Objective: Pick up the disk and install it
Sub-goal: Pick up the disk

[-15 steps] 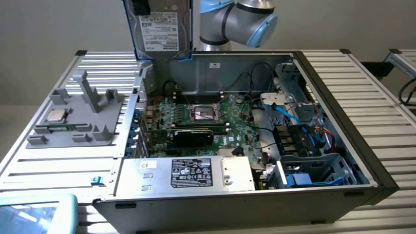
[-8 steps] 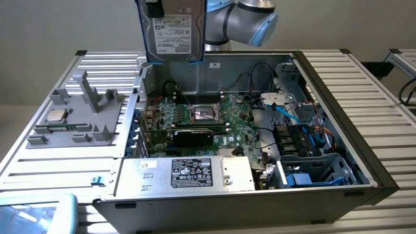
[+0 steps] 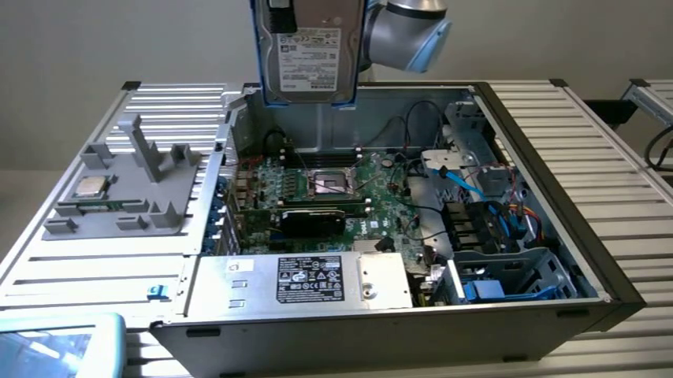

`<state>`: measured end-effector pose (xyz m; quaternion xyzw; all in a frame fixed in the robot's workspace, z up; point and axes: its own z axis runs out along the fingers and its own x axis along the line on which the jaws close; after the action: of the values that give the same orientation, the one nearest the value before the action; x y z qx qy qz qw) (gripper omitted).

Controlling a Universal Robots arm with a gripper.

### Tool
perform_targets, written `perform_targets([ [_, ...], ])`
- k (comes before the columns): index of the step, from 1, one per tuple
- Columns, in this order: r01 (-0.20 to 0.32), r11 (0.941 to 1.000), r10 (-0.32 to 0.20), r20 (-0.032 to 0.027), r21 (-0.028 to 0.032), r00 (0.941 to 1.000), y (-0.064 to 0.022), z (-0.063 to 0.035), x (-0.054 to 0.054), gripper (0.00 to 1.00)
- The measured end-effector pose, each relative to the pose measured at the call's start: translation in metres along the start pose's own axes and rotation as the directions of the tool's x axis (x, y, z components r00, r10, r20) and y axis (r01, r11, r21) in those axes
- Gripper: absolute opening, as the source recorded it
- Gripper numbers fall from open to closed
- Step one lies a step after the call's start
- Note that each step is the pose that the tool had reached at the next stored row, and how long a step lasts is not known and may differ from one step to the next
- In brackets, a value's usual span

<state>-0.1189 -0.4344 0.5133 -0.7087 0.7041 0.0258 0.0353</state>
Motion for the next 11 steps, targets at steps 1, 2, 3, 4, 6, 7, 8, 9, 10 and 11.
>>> perform_targets([
  [1,0.000,1.0000,0.000,0.0000,-0.0006,1.0000,-0.0032,-0.0001,0.002,0.37],
  [2,0.000,1.0000,0.000,0.0000,-0.0012,1.0000,-0.0061,-0.0002,0.003,0.37],
  [3,0.000,1.0000,0.000,0.0000,-0.0019,1.0000,-0.0090,-0.0003,0.005,0.37],
  [4,0.000,1.0000,0.000,0.0000,-0.0024,1.0000,-0.0118,-0.0004,0.007,0.37],
  [6,0.000,1.0000,0.000,-0.0001,-0.0036,1.0000,-0.0175,-0.0006,0.010,0.37],
  [7,0.000,1.0000,0.000,-0.0001,-0.0040,1.0000,-0.0198,-0.0007,0.012,0.37],
  [8,0.000,1.0000,0.000,-0.0002,-0.0044,1.0000,-0.0220,-0.0009,0.013,0.37],
  [9,0.000,1.0000,0.000,-0.0002,-0.0048,1.0000,-0.0241,-0.0010,0.015,0.37],
  [10,0.000,1.0000,0.000,-0.0002,-0.0051,1.0000,-0.0262,-0.0011,0.017,0.37],
  [11,-0.001,1.0000,0.001,-0.0002,-0.0054,1.0000,-0.0281,-0.0013,0.019,0.37],
])
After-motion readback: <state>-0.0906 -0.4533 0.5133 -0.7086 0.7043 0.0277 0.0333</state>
